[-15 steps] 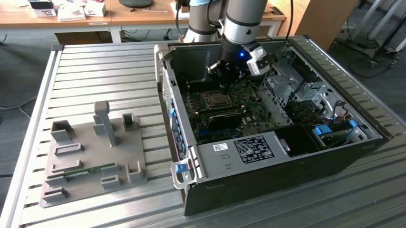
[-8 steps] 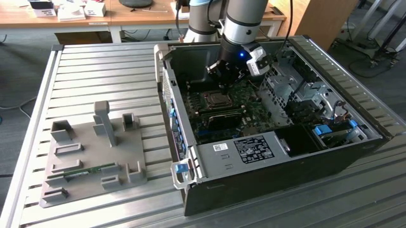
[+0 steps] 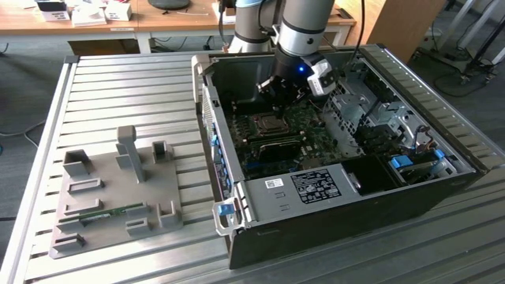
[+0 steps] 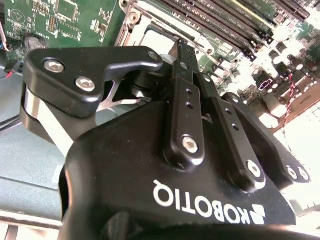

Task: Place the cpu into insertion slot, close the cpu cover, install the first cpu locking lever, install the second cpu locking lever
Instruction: 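Install the second cpu locking lever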

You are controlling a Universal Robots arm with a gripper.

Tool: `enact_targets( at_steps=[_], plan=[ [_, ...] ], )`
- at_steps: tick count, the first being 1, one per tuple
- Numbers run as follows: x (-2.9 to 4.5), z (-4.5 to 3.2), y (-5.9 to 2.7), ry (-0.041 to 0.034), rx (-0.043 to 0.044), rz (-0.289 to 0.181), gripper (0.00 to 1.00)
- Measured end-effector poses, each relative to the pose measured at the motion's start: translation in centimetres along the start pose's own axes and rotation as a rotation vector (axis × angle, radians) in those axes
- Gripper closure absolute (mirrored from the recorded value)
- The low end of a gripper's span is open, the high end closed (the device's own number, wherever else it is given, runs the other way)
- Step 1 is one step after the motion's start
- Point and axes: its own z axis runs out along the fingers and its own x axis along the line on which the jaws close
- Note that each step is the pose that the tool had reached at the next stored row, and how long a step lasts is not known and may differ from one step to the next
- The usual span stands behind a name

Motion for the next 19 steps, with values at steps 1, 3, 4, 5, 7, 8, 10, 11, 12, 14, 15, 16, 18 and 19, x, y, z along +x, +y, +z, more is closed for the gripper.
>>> enact_targets(
  at_steps=[1,3,4,5,7,8,10,11,12,14,15,16,18,19],
  plan=[
    [0.03,0.0,-0.06,0.0,0.0,0.0,0.89],
    [0.07,0.0,-0.15,0.0,0.0,0.0,0.89],
    [0.08,0.0,-0.19,0.0,0.0,0.0,0.89],
    [0.11,0.01,-0.21,-0.0001,-0.0001,0.0,0.89],
    [0.21,0.05,-0.25,-0.0002,-0.0001,0.0,0.89],
    [0.27,0.07,-0.27,-0.0001,0.0,0.0,0.89],
    [0.39,0.12,-0.3,-0.0001,0.0001,0.0,0.89],
    [0.46,0.15,-0.31,0.0,0.0001,0.0,0.89],
    [0.52,0.19,-0.32,0.0,0.0,0.0,0.89],
    [0.61,0.3,-0.33,-0.0002,-0.0001,0.0,0.89],
    [0.63,0.36,-0.34,-0.0001,-0.0001,0.0,0.89],
    [0.65,0.4,-0.36,-0.0001,0.0,0.0,0.89],
    [0.71,0.49,-0.39,0.0,0.0001,0.0,0.89],
    [0.74,0.53,-0.39,-0.0001,0.0,0.0,0.89]
  ],
)
